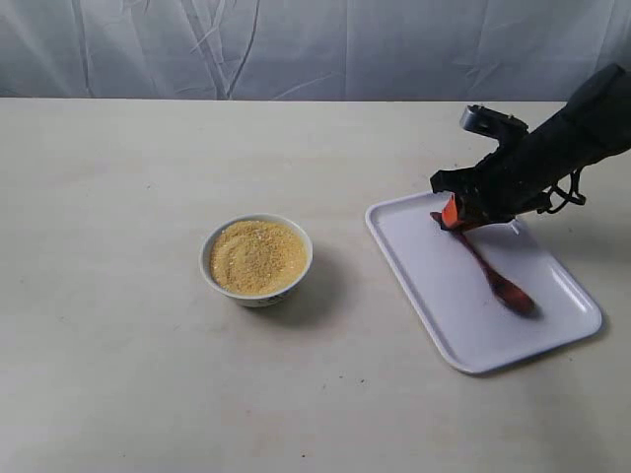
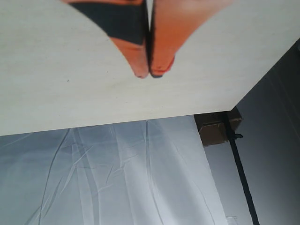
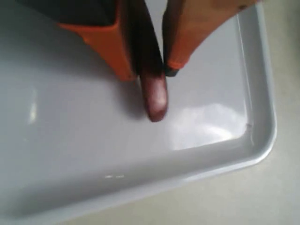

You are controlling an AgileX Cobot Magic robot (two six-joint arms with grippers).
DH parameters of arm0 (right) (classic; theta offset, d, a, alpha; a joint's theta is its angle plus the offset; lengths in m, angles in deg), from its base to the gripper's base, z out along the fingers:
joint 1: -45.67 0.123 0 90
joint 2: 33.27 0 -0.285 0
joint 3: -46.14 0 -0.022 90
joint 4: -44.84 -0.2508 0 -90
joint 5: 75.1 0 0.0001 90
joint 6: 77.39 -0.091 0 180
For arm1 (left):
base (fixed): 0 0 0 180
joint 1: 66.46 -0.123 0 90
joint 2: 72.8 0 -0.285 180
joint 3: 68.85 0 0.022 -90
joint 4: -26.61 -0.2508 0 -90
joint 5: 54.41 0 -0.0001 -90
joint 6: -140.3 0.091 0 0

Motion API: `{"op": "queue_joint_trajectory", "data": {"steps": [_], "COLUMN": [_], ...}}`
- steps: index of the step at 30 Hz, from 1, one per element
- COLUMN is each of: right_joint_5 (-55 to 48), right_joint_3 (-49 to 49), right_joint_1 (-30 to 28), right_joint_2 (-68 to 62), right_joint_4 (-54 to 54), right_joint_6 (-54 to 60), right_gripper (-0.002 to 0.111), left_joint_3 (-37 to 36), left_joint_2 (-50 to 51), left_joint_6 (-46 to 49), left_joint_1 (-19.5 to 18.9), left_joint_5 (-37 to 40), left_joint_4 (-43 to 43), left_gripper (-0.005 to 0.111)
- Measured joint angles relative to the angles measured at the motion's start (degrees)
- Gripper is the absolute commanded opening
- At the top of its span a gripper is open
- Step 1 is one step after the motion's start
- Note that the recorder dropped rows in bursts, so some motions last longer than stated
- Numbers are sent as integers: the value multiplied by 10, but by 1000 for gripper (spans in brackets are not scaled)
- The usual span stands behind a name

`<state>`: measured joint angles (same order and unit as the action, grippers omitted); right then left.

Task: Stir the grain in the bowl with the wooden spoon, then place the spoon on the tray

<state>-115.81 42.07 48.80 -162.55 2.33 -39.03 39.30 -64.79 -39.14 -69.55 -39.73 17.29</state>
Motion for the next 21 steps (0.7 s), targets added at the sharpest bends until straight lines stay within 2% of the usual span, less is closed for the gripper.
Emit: {"op": "queue_joint_trajectory", "data": {"steps": [14, 16, 20, 21], "right_joint_5": [51, 52, 30, 19], "right_joint_3": [0, 0, 0, 0], "right_joint_1": [0, 0, 0, 0], "right_joint_2": [36, 55, 91, 101], "right_joint_4": [29, 30, 30, 32], "right_joint_6": [1, -2, -8, -8], "right_gripper": [32, 26, -1, 0], "left_joint_3": [0, 0, 0, 0], "left_joint_2": [0, 0, 0, 0], "left_joint_6": [0, 0, 0, 0], "left_joint_1": [0, 0, 0, 0], "left_joint_5": [0, 0, 0, 0], "left_joint_4": [0, 0, 0, 0], "left_gripper": [0, 0, 0, 0]}}
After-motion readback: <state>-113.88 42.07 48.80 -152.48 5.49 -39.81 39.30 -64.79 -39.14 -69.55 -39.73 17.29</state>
